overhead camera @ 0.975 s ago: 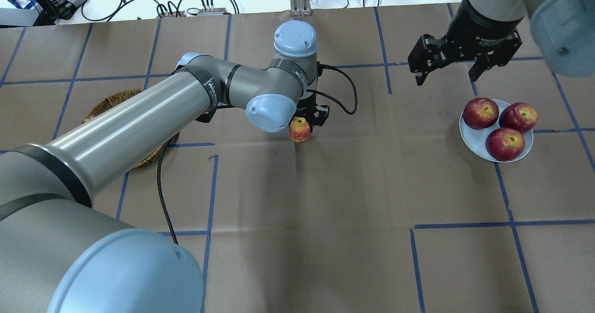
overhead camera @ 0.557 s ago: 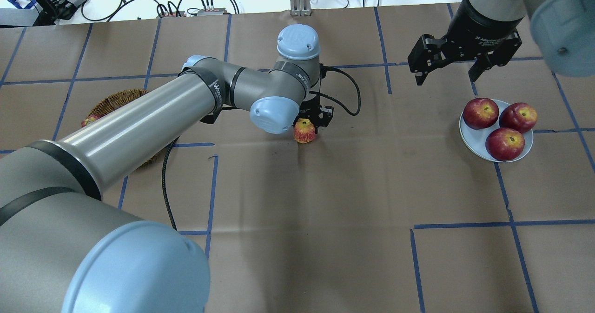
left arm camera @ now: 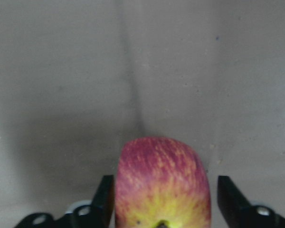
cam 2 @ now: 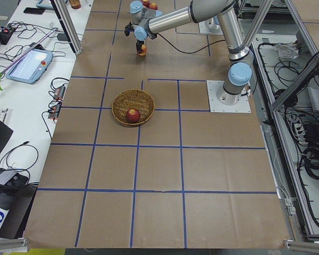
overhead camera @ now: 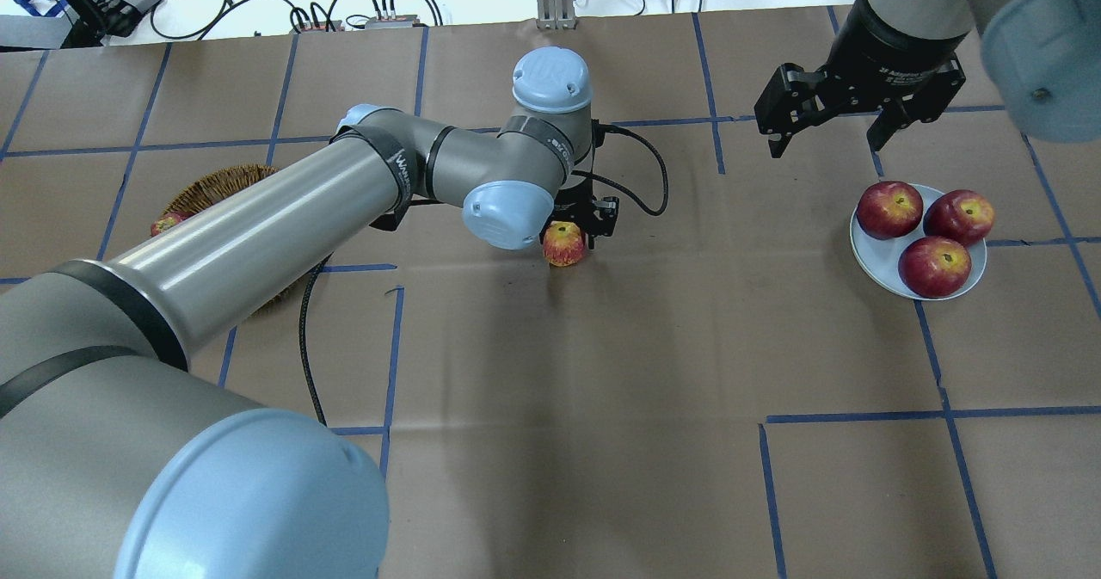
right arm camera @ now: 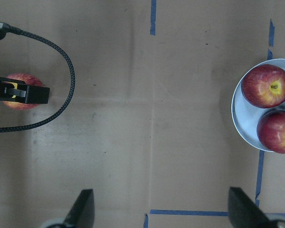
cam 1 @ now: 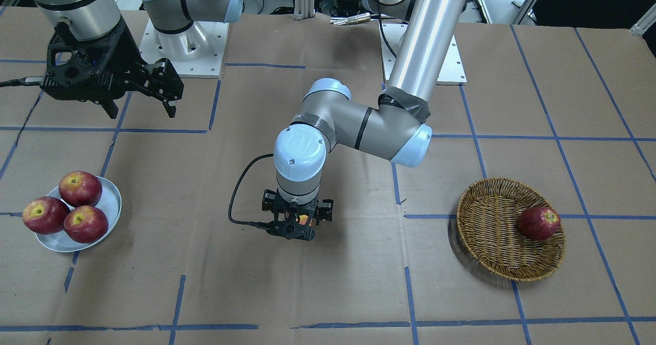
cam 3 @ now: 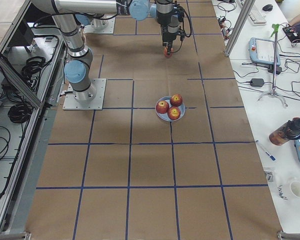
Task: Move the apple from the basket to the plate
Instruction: 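Open the left gripper and withdraw it toward the basket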
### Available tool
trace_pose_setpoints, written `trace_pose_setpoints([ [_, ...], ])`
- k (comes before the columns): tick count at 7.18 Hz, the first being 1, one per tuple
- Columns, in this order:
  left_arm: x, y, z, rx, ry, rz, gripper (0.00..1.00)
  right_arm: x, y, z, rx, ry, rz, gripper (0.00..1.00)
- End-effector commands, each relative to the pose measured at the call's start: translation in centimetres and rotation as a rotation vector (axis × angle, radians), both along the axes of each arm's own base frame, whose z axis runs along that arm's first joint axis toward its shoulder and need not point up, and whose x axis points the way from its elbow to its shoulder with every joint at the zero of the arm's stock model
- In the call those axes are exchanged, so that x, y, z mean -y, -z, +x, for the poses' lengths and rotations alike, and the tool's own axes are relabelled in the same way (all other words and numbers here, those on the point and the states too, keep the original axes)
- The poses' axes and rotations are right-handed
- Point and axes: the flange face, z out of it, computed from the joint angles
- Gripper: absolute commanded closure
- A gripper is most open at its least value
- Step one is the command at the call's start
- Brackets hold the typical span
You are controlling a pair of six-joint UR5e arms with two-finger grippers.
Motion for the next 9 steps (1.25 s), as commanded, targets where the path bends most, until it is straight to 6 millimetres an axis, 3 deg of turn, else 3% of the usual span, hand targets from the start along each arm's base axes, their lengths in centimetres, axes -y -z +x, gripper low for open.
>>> trace_pose_setpoints([
  [1, -0.3, -6.0, 1.5, -0.008, -0.003, -0.052, 0.01, 0.0, 0.0, 0.0, 0.0, 0.0, 0.0, 0.0],
  [2, -1.5, -9.8, 3.0, 0.009, 0.004, -0.056, 0.01, 0.0, 0.0, 0.0, 0.0, 0.0, 0.0, 0.0],
  [3, -2.5, -14.2, 6.1, 0.04, 0.039, -0.056, 0.01, 0.0, -0.1, 0.0, 0.001, 0.0, -0.003, 0.0],
  [4, -4.3, -18.6, 11.2, 0.052, 0.043, -0.03, 0.01, 0.0, 0.1, 0.0, 0.002, 0.0, 0.0, 0.0],
  [5, -6.1, -21.8, 15.8, 0.055, 0.036, -0.013, 0.01, -0.1, 0.1, 0.0, -0.003, 0.002, 0.0, 0.0],
  [6, -8.8, -25.2, 19.4, 0.052, 0.026, -0.035, 0.01, -0.1, 0.6, 0.1, 0.001, 0.008, 0.011, 0.0],
  [7, -11.8, -27.0, 21.4, 0.049, -0.006, -0.051, 0.01, 0.1, 0.9, 0.3, 0.0, 0.008, 0.016, 0.0],
  [8, -13.6, -27.3, 21.7, 0.044, 0.022, -0.062, 0.01, 0.7, 1.4, 1.0, 0.009, 0.013, 0.01, 0.0],
  [9, -13.9, -27.3, 21.4, 0.034, 0.074, -0.062, 0.01, 1.3, 2.9, 3.5, 0.011, 0.07, 0.035, 0.0],
])
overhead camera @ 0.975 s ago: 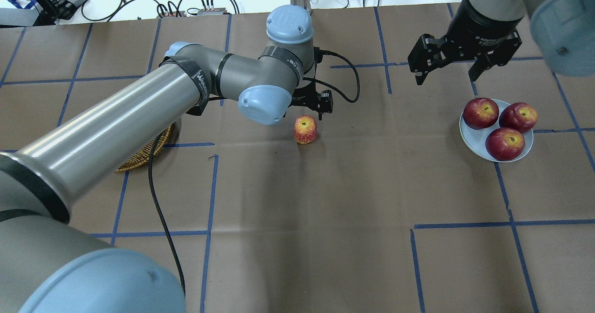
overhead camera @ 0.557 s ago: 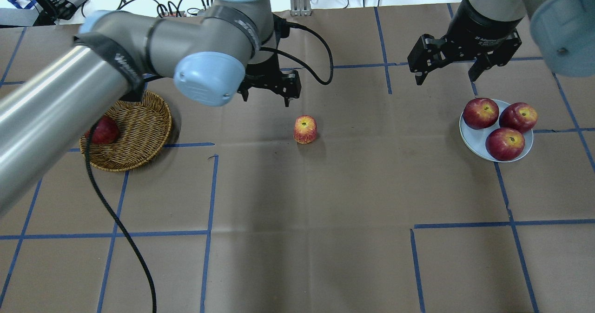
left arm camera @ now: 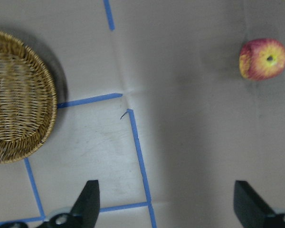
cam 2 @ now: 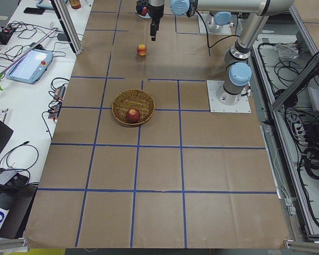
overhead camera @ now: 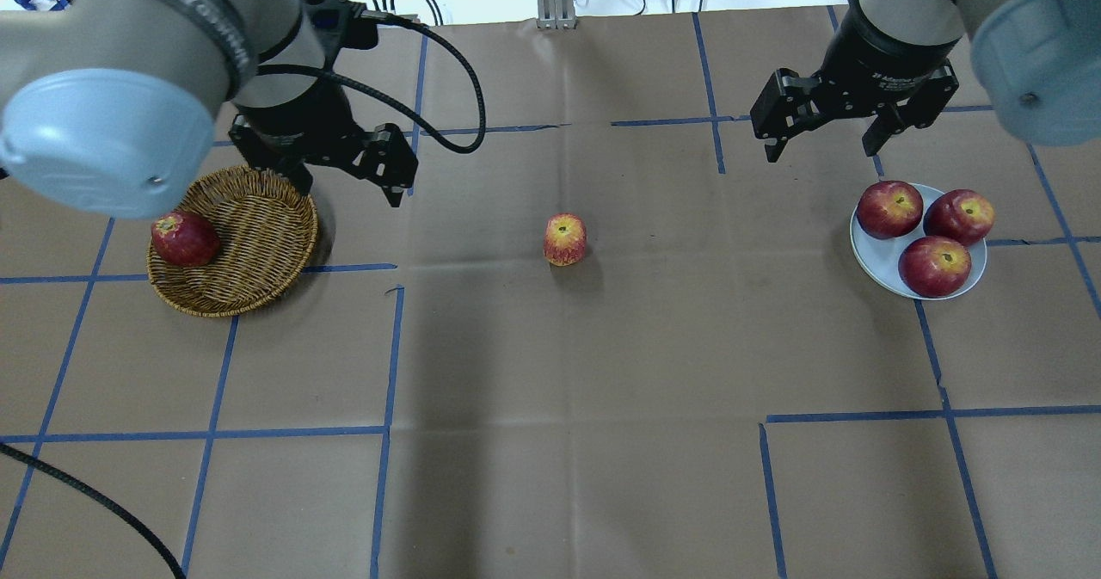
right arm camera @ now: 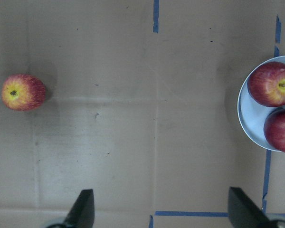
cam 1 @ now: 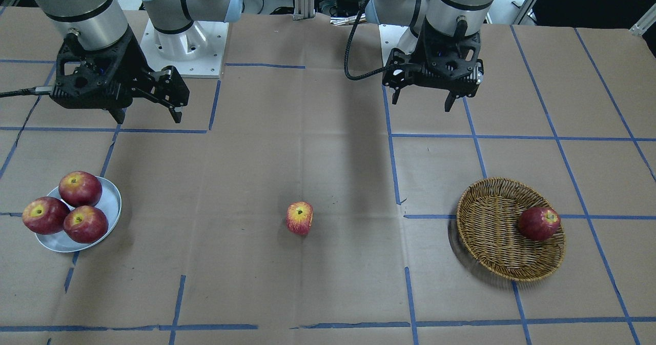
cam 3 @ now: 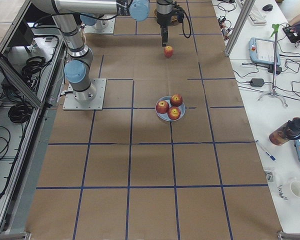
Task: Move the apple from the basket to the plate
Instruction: 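Open the left gripper and withdraw it toward the basket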
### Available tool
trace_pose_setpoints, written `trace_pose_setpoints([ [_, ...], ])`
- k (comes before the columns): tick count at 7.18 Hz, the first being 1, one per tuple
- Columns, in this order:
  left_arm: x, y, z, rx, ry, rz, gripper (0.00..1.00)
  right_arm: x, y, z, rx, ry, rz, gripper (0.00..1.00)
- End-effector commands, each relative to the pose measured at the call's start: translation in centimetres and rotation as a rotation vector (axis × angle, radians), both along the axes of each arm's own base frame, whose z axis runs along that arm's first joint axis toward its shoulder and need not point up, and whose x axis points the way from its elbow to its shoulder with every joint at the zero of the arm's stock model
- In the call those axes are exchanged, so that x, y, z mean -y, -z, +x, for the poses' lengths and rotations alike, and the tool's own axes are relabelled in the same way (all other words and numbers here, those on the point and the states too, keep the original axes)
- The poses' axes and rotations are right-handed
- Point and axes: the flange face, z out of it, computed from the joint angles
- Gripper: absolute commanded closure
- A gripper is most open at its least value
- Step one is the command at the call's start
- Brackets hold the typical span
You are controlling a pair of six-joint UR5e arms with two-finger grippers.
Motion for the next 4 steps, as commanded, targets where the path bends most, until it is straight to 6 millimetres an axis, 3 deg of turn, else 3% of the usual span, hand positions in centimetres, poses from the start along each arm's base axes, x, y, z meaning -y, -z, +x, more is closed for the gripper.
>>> trace_pose_setpoints([
  [1, -1.3, -2.0, 0.2, -0.007, 0.047, -0.043, 0.01, 1.1, 3.1, 7.1, 0.009, 0.025, -0.011, 0.0],
  [2, -1.5, -1.9, 0.3, -0.004, 0.029, -0.036, 0.01, 1.7, 6.2, 11.7, 0.011, 0.016, -0.003, 0.0],
  [4, -1.8, -1.0, 0.3, -0.007, 0.024, -0.019, 0.01, 3.1, 11.8, 17.1, 0.023, 0.07, -0.018, 0.0],
])
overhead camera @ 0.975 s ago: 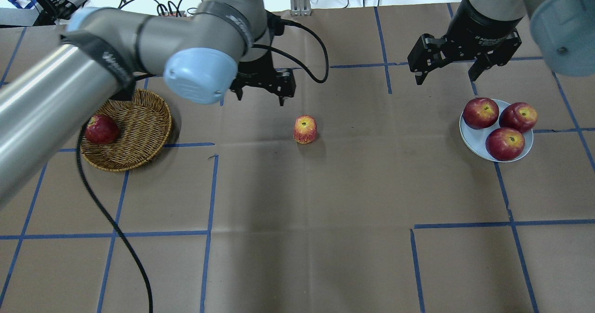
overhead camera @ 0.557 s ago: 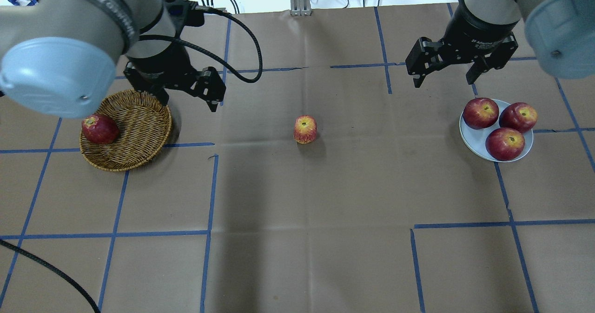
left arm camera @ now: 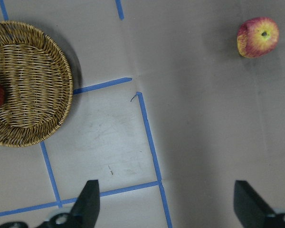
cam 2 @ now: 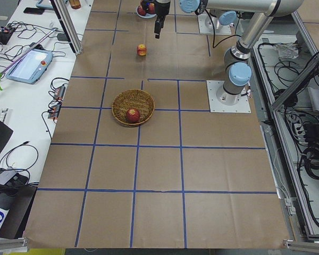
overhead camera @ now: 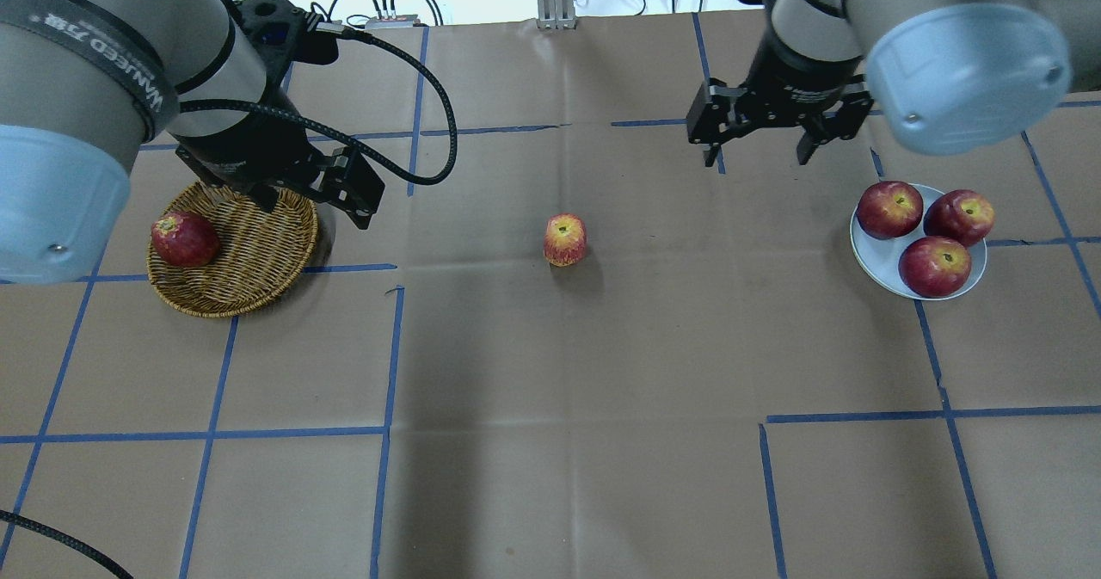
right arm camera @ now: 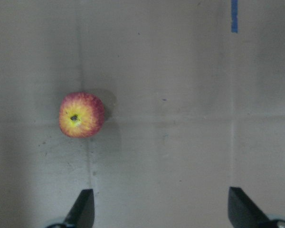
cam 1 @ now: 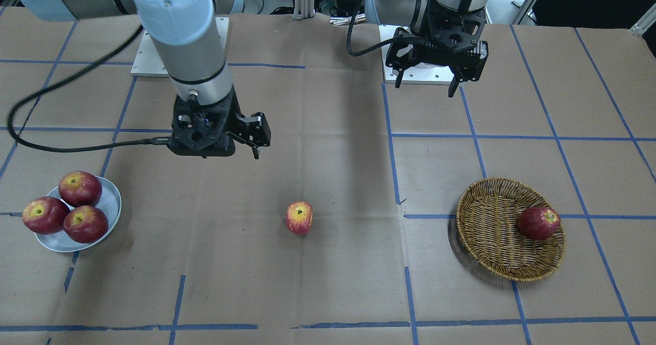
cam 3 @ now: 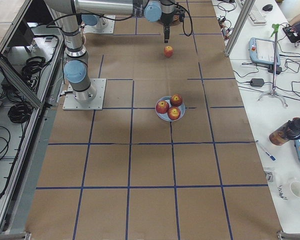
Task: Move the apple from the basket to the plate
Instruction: 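Reach the right gripper to the apple at table center and grasp it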
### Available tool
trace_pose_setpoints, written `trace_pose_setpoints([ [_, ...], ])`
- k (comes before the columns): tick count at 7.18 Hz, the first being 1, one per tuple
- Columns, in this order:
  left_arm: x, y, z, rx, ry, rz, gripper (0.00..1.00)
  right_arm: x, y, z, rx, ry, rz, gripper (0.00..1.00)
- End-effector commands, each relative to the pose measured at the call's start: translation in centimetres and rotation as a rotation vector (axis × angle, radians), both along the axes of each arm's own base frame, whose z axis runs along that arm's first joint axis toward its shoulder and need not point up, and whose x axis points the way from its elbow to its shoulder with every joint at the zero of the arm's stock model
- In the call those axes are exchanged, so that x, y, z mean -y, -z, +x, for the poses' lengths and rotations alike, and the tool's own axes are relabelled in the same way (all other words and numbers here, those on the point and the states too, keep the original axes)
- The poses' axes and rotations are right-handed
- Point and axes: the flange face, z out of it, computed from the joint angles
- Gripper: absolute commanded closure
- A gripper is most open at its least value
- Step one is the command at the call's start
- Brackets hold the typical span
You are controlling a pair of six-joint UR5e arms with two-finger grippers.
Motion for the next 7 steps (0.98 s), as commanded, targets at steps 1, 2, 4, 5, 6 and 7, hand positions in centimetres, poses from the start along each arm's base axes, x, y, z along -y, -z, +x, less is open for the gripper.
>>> trace_pose_setpoints([
  [1, 0.0, 0.4, 0.1, -0.002, -0.013, 0.008, 0.01, 1.2, 6.5, 6.6, 0.012, 0.012, -0.036, 0.0],
  [2, 0.0, 0.4, 0.2, 0.001, -0.041, 0.008, 0.01, 2.1, 9.3, 7.8, 0.018, 0.009, -0.051, 0.0],
  [4, 0.5, 0.8, 0.2, -0.003, -0.065, 0.018, 0.01, 3.5, 13.7, 8.5, 0.019, 0.027, -0.052, 0.0],
  [5, 0.7, 1.0, 0.3, -0.002, -0.065, 0.021, 0.01, 4.2, 16.2, 8.8, 0.02, 0.028, -0.053, 0.0],
  [6, 0.7, 0.9, 0.3, 0.0, -0.059, 0.02, 0.01, 4.4, 18.2, 9.0, 0.014, 0.026, -0.035, 0.0],
  [7, 0.8, 1.0, 0.3, 0.0, -0.056, 0.02, 0.01, 4.3, 19.1, 9.0, 0.016, 0.025, -0.017, 0.0],
])
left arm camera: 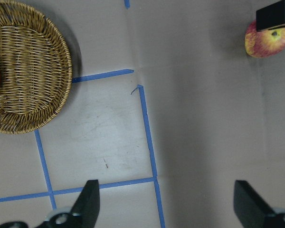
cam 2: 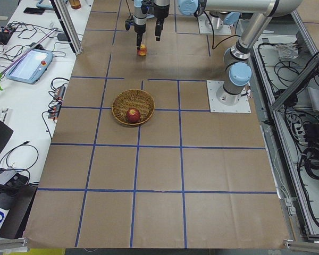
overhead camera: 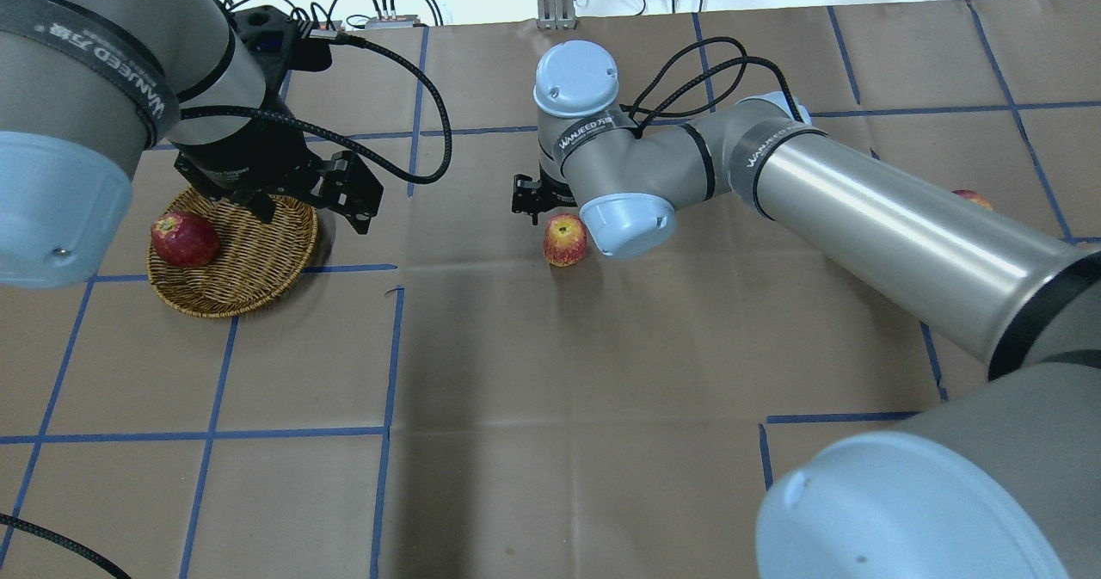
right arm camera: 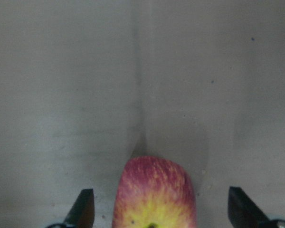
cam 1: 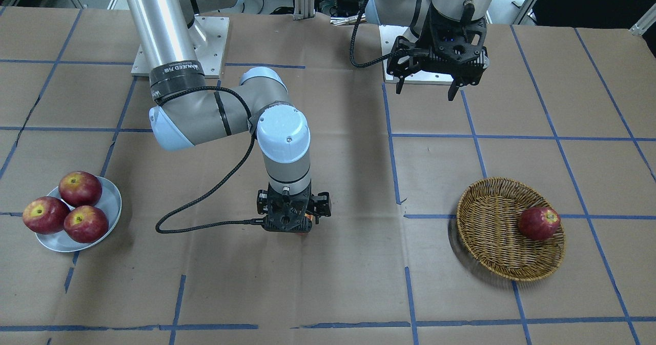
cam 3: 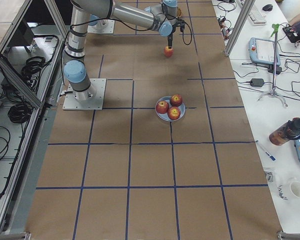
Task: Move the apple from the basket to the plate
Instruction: 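Reach the right gripper to the apple at table center and grasp it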
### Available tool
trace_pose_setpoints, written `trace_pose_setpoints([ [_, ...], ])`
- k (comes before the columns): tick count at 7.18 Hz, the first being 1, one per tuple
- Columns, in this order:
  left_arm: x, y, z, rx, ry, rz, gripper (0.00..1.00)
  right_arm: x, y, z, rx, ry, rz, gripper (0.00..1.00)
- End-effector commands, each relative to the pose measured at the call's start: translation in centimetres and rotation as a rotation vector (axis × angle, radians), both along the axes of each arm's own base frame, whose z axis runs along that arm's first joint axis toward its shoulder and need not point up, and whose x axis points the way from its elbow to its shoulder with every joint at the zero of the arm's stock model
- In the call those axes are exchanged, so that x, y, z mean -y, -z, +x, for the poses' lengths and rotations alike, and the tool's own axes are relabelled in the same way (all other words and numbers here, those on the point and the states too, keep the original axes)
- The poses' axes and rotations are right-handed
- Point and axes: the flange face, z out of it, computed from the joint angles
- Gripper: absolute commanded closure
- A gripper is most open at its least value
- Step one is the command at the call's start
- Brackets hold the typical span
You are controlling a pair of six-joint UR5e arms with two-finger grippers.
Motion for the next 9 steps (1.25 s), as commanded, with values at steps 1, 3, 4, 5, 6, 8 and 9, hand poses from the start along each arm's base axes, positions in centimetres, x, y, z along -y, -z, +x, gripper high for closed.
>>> trace_pose_setpoints([
  [1, 0.1, 0.0, 0.0, 0.001, 0.004, 0.001, 0.01, -0.1, 2.0, 0.1, -0.002, -0.003, 0.026, 0.0],
  [3, 0.0, 0.2, 0.0, 0.001, 0.004, 0.004, 0.01, -0.2, 2.1, 0.1, -0.004, -0.004, 0.034, 0.11],
  [4, 0.1, 0.4, 0.0, 0.001, 0.005, 0.009, 0.01, -0.2, 2.2, 0.1, -0.006, -0.003, 0.038, 0.26],
  [5, 0.1, 0.4, 0.0, 0.001, 0.005, 0.009, 0.01, -0.2, 2.1, 0.1, -0.006, -0.004, 0.036, 0.4],
  [6, 0.1, 0.4, 0.1, 0.003, 0.005, 0.009, 0.01, -0.1, 2.1, 0.1, -0.005, -0.004, 0.035, 0.5],
  [8, 0.2, 0.5, 0.1, 0.006, 0.005, 0.01, 0.01, 0.2, 0.7, 0.0, 0.002, 0.001, 0.013, 0.54],
  [9, 0.2, 0.5, 0.2, 0.011, 0.005, 0.01, 0.01, 0.2, -1.4, -0.4, 0.011, 0.007, -0.013, 0.54],
])
